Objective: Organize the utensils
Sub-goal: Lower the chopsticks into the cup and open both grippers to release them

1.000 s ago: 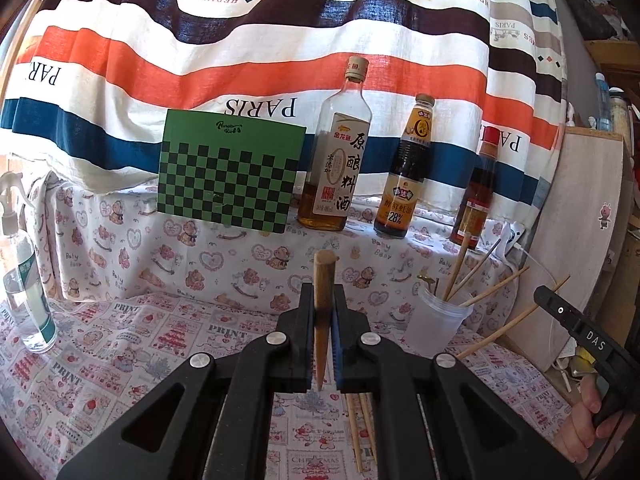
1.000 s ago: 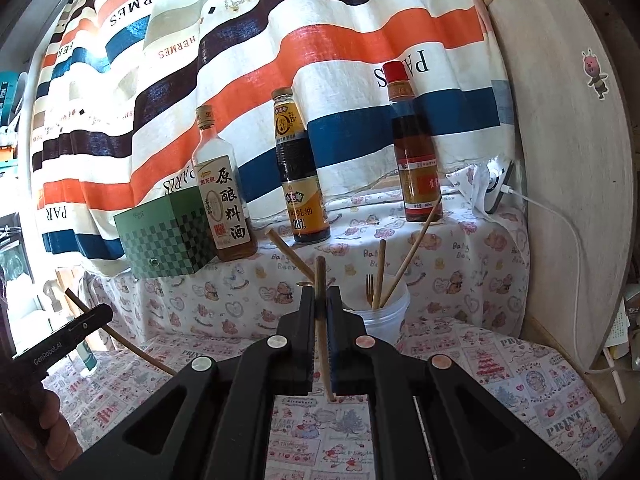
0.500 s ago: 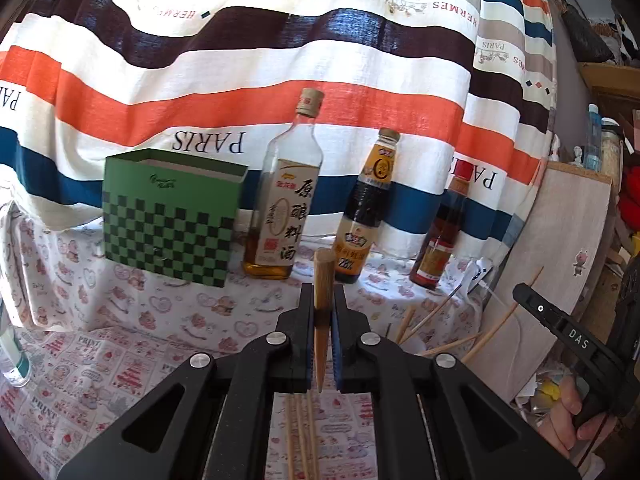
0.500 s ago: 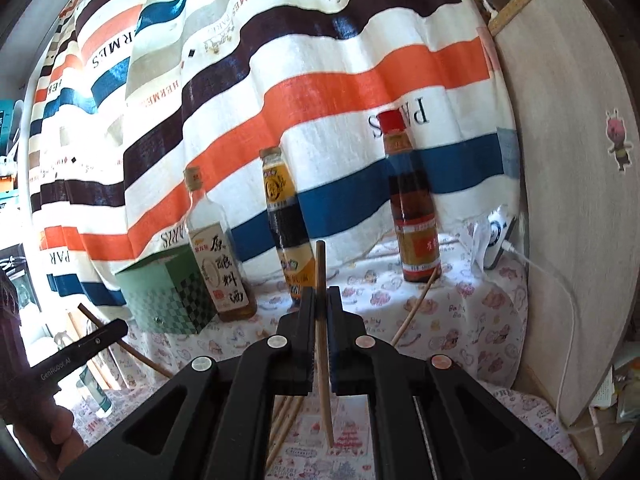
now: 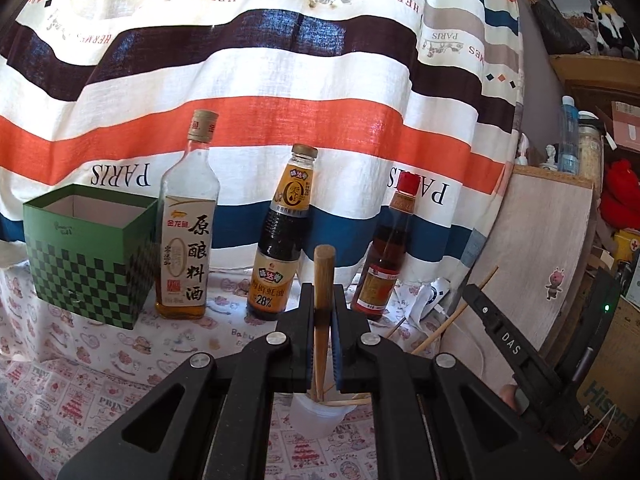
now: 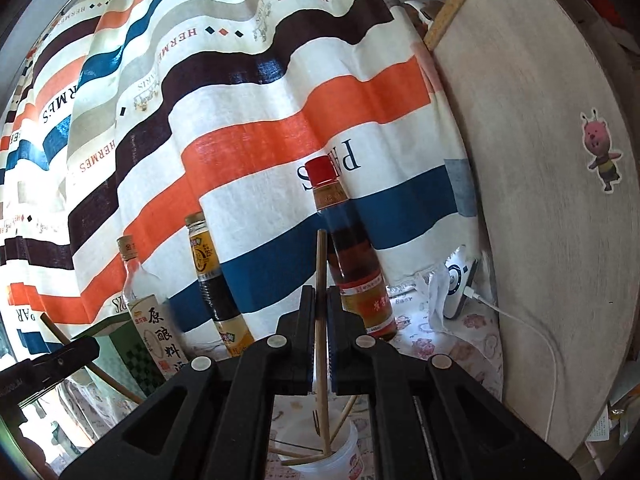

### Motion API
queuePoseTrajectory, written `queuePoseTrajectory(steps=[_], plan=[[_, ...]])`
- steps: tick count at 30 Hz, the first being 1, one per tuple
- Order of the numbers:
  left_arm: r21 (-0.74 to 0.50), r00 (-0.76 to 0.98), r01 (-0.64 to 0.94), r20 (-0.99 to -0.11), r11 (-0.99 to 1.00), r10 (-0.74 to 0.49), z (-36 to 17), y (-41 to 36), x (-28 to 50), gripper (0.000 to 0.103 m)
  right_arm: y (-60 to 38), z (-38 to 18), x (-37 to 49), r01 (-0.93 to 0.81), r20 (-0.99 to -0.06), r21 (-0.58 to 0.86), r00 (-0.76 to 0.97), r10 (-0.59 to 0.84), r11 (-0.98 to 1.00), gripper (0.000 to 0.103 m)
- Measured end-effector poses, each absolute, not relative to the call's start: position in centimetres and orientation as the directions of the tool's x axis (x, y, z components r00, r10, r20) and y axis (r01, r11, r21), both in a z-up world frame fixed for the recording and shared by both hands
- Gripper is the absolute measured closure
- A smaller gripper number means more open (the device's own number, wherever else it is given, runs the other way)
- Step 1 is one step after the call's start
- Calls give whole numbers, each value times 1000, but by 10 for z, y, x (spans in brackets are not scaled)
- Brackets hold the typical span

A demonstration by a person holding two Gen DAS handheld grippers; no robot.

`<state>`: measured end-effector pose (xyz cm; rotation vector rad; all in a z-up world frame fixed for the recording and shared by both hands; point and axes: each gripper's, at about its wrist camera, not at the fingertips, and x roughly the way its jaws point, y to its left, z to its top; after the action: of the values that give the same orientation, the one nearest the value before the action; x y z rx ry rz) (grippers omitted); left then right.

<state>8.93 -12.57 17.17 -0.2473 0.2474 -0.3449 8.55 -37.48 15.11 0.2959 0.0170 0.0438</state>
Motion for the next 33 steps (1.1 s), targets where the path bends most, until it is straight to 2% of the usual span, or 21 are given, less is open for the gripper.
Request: queuePoseTrajectory(steps=[4, 12, 16, 20, 23, 33], plan=[[-268, 911, 284, -225, 920, -347, 164, -145, 112, 97, -391, 151, 90, -79, -31, 354, 995, 96, 932, 97], [-203, 892, 268, -317, 942, -322, 129, -167, 129, 97, -399, 137, 99, -127, -9, 428, 989, 145, 895, 97], [-206, 873, 276, -355, 939, -334, 117, -169, 136, 97, -392, 133, 114, -72, -93, 393, 989, 117, 917, 97], [-201, 865, 285, -369, 937, -342, 111, -169, 138, 97, -383, 125, 133, -82, -202, 356, 966, 162, 931, 97], [-190, 863, 293, -369, 937, -345, 110, -168, 137, 96, -378, 119, 140, -64, -231, 336, 962, 149, 940, 97], [-138, 867, 278, -390, 951, -310, 110, -168, 140, 94, -370, 110, 158, -137, -336, 342, 906, 257, 930, 97]])
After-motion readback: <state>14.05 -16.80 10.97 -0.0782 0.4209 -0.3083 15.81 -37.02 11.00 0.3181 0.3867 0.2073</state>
